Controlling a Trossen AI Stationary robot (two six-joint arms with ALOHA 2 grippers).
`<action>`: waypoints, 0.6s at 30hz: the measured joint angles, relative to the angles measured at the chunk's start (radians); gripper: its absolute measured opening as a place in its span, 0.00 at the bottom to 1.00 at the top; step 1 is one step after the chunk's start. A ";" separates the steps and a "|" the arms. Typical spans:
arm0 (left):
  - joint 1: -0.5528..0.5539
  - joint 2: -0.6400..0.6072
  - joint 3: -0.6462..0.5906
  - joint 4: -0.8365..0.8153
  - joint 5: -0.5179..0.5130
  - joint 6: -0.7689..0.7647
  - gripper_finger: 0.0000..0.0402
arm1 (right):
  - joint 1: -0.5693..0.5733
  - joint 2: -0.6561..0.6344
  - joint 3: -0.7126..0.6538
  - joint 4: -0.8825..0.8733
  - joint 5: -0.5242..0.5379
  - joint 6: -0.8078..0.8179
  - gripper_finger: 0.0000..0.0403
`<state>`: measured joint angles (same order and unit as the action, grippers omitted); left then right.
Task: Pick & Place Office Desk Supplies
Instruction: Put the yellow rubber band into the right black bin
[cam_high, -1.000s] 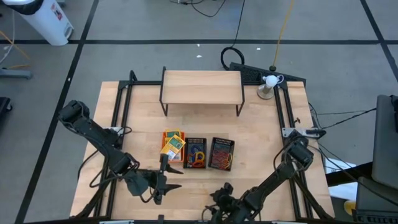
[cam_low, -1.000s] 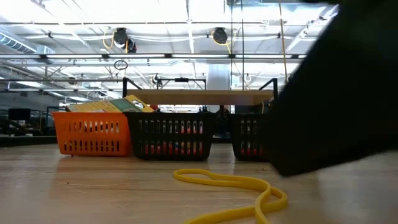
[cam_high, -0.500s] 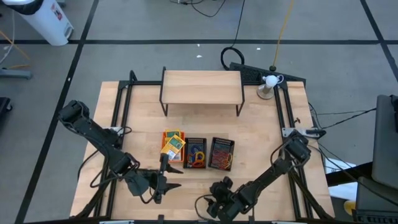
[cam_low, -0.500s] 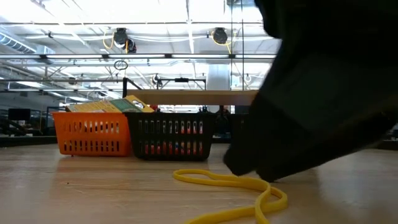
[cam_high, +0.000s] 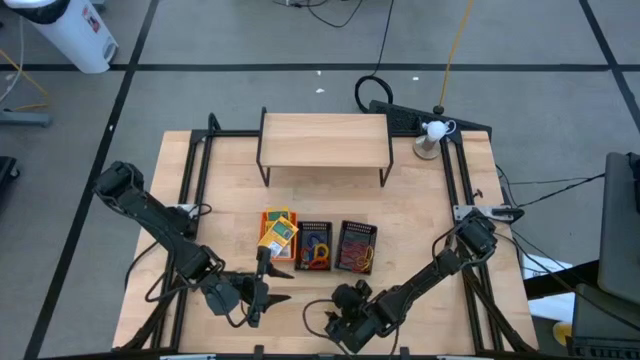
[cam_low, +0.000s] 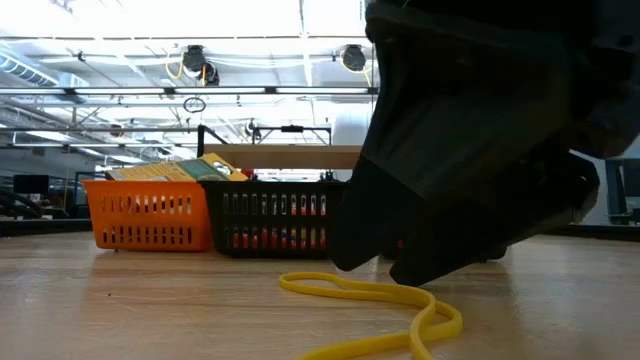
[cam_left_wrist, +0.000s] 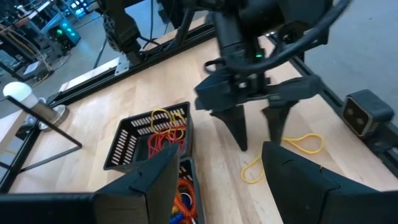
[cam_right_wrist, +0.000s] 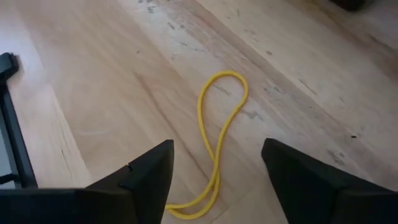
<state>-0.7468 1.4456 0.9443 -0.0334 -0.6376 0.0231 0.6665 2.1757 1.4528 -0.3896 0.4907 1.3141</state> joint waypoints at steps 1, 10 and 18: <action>-0.003 0.000 0.000 0.000 0.001 0.000 0.56 | -0.001 0.000 0.000 -0.007 -0.015 0.005 0.59; -0.008 0.000 0.000 0.000 0.000 -0.010 0.56 | -0.003 0.001 -0.002 -0.016 -0.114 0.007 0.49; -0.008 0.000 0.000 0.002 0.000 -0.013 0.56 | -0.003 0.038 -0.002 -0.009 -0.186 0.025 0.47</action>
<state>-0.7544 1.4456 0.9443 -0.0316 -0.6376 0.0097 0.6636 2.2138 1.4509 -0.3984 0.3048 1.3386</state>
